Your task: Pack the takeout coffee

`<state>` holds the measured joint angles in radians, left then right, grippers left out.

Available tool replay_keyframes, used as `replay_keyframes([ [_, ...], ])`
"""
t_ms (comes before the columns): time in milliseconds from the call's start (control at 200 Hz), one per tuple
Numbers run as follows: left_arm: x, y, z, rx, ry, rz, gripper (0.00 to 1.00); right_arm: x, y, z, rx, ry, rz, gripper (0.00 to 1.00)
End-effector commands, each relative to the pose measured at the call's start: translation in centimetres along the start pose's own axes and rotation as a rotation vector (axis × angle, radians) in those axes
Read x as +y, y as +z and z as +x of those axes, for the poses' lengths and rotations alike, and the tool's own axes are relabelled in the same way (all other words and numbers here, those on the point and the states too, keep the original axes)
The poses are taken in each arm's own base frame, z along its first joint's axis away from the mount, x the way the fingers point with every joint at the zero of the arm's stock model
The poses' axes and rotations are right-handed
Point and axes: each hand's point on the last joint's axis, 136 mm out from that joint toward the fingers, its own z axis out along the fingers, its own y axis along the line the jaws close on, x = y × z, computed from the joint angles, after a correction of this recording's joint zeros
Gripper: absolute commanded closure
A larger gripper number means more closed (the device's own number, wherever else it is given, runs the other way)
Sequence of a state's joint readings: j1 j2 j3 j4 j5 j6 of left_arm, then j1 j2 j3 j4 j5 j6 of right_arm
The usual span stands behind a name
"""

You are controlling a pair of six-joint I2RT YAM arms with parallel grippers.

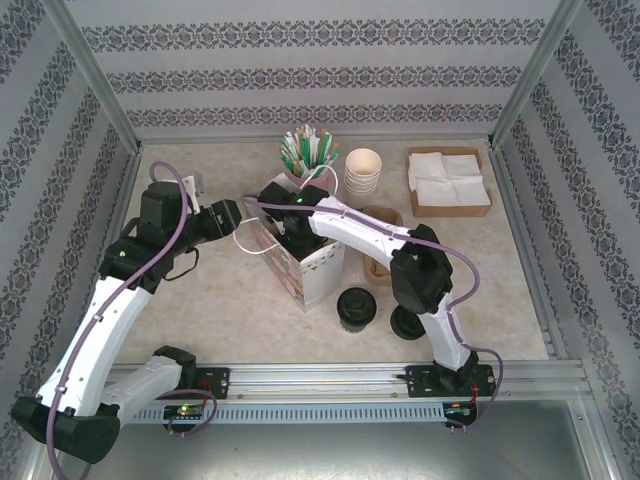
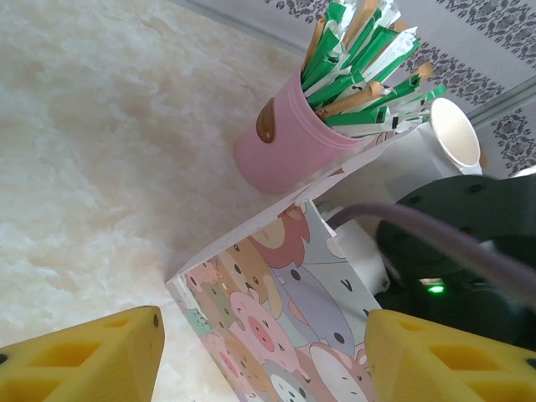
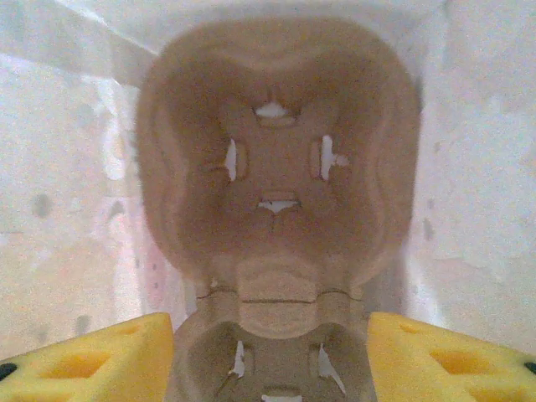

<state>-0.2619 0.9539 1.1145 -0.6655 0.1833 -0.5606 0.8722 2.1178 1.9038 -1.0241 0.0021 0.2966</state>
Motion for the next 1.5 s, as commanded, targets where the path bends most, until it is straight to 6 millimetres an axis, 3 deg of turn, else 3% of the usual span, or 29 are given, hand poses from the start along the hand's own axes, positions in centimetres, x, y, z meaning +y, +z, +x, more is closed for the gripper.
replay_keyframes([
  [0,-0.8,-0.6,-0.2,-0.030,-0.011,0.037,0.34,-0.6,-3.2,-0.8,-0.055,0.028,0.014,0.34],
  [245,-0.6,-1.5,-0.5,-0.076,-0.032,0.045,0.33,0.1,-7.8,-2.2,-0.156,0.029,-0.017,0.32],
  [515,-0.3,-1.4,0.1,-0.075,-0.052,0.044,0.33,1.0,-15.8,-4.2,-0.345,0.016,-0.061,0.31],
  [959,-0.3,-0.9,0.6,-0.056,-0.055,0.055,0.34,1.2,-24.3,-2.3,-0.519,-0.015,-0.074,0.34],
  [1124,-0.2,-1.1,0.7,-0.053,-0.049,0.051,0.34,0.8,-27.4,0.2,-0.562,-0.030,-0.063,0.38],
  [1279,-0.2,-0.9,0.9,-0.050,-0.053,0.060,0.34,-1.5,-29.5,4.8,-0.619,-0.046,-0.003,0.36],
  [1384,-0.5,-0.7,1.0,-0.037,-0.054,0.072,0.34,-3.2,-28.9,8.6,-0.653,-0.053,-0.002,0.32],
  [1494,-0.3,-0.7,1.2,-0.030,-0.050,0.065,0.34,-5.5,-26.3,12.5,-0.651,-0.025,0.026,0.25],
])
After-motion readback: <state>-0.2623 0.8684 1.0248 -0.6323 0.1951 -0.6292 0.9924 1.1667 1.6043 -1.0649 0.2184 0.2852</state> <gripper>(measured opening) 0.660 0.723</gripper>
